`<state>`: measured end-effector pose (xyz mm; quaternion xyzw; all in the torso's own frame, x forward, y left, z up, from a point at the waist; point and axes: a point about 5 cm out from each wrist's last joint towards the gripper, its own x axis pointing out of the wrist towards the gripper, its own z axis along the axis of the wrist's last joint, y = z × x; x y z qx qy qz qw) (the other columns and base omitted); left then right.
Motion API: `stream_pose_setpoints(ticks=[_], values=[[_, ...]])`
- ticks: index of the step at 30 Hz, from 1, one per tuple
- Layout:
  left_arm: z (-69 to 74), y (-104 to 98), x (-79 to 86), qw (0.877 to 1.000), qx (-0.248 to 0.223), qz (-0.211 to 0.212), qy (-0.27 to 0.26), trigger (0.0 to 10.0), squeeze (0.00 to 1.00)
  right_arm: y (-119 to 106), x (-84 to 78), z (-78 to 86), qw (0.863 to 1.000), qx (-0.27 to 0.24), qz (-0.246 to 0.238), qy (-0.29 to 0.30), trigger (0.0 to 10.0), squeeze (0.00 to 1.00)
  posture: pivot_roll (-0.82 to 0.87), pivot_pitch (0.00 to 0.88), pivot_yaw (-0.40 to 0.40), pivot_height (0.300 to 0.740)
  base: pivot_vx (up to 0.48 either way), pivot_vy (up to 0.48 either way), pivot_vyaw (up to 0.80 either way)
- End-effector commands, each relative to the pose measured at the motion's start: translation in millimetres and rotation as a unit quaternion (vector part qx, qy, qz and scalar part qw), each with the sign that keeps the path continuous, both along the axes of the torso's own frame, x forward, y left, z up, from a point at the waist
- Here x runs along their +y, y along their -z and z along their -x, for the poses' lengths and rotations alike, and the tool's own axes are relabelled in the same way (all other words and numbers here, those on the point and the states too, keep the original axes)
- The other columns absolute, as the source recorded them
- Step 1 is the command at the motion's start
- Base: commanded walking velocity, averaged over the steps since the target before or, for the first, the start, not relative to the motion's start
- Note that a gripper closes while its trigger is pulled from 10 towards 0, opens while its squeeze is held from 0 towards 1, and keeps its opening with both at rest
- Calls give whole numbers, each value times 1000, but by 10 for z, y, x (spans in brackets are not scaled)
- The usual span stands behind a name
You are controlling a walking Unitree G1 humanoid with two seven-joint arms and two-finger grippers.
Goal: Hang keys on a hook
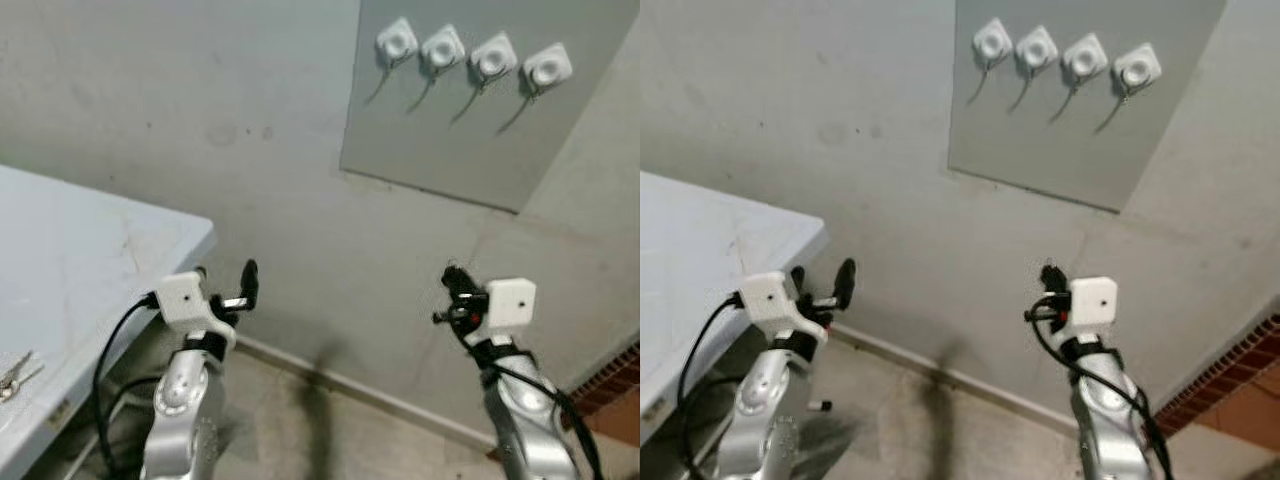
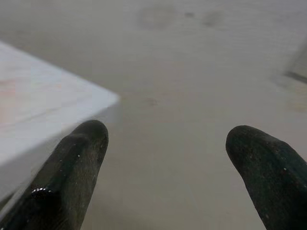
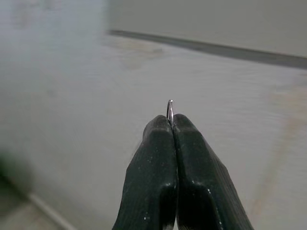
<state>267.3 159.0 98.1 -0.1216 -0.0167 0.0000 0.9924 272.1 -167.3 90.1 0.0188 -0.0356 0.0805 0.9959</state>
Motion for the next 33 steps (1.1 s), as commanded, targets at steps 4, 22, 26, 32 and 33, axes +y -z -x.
stream_pose_setpoints(ticks=[4, 22, 26, 32, 33], values=[[10, -8, 25, 1000, 4, -8, -8, 10000, 0, -49, 2, -11, 1000, -10, 0, 0, 10000, 0, 19, 0, -55, 740, 0, 0, 0], [5, -26, -8, 1000, 1, -14, 0, 10000, 0, -91, 23, -48, 1000, -7, -9, -5, 10000, 0, 19, 0, -55, 740, 0, 0, -415], [10, -28, -18, 1000, -2, -13, 5, 10000, 0, -88, 27, -42, 1000, -5, -9, -7, 10000, 0, 18, 0, -55, 740, 0, 0, -691], [-8, -46, -26, 1000, -6, -13, 14, 10000, 0, -98, 31, -59, 1000, -7, -11, -5, 10000, 0, 16, 0, -52, 740, 0, 0, -695], [-8, -46, -26, 1000, -6, -13, 14, 10000, 0, -98, 31, -59, 1000, -7, -11, -5, 10000, 0, 16, 0, -52, 740, 0, 0, -700]])
